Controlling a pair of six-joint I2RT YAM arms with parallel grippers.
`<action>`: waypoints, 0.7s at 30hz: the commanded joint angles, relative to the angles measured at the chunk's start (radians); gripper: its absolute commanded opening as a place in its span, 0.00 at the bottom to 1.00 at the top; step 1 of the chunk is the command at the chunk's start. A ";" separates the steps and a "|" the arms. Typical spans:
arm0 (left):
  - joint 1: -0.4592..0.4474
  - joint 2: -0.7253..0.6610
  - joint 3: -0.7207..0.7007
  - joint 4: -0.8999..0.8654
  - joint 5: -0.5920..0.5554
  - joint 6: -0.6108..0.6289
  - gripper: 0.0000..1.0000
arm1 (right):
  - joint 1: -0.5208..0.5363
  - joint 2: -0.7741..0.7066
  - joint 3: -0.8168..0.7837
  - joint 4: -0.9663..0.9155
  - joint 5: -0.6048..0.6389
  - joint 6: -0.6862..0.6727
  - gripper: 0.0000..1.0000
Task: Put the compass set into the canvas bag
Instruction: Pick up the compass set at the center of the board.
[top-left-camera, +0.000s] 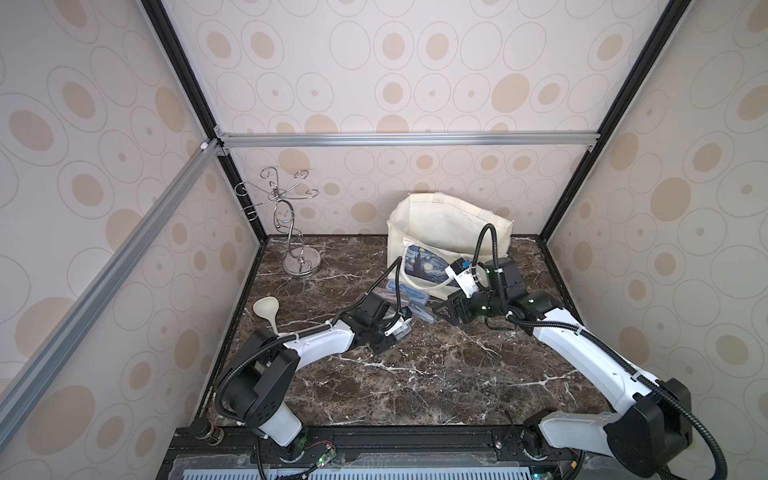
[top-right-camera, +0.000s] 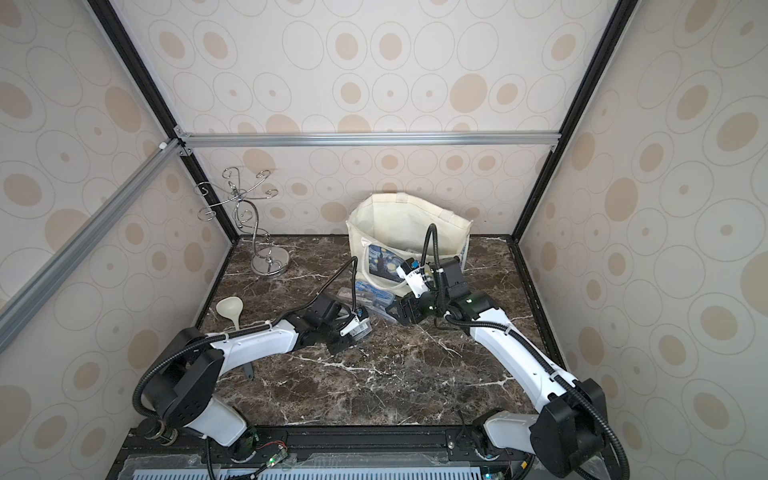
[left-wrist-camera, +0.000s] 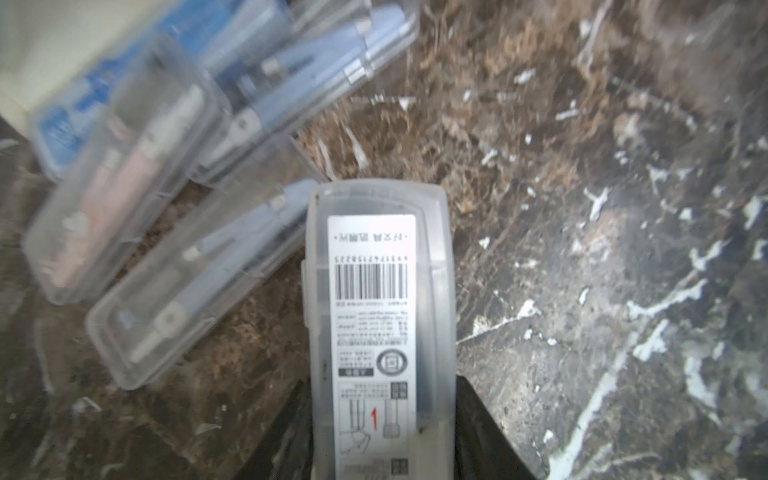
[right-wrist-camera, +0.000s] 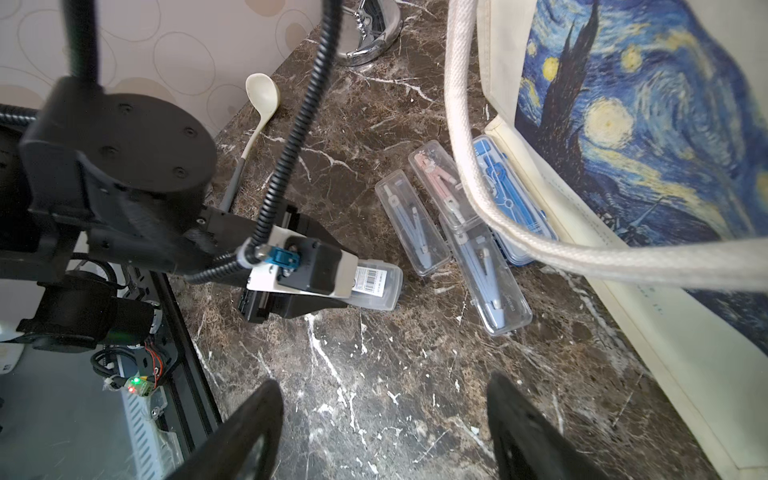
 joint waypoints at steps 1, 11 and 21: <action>-0.008 -0.064 -0.031 0.155 0.021 -0.025 0.40 | 0.003 0.002 0.021 -0.003 0.000 0.030 0.78; -0.007 -0.172 -0.130 0.480 0.099 -0.110 0.41 | 0.003 0.025 0.045 0.034 -0.012 0.135 0.74; -0.014 -0.199 -0.202 0.758 0.097 -0.185 0.42 | 0.083 0.078 0.126 0.038 0.090 0.255 0.62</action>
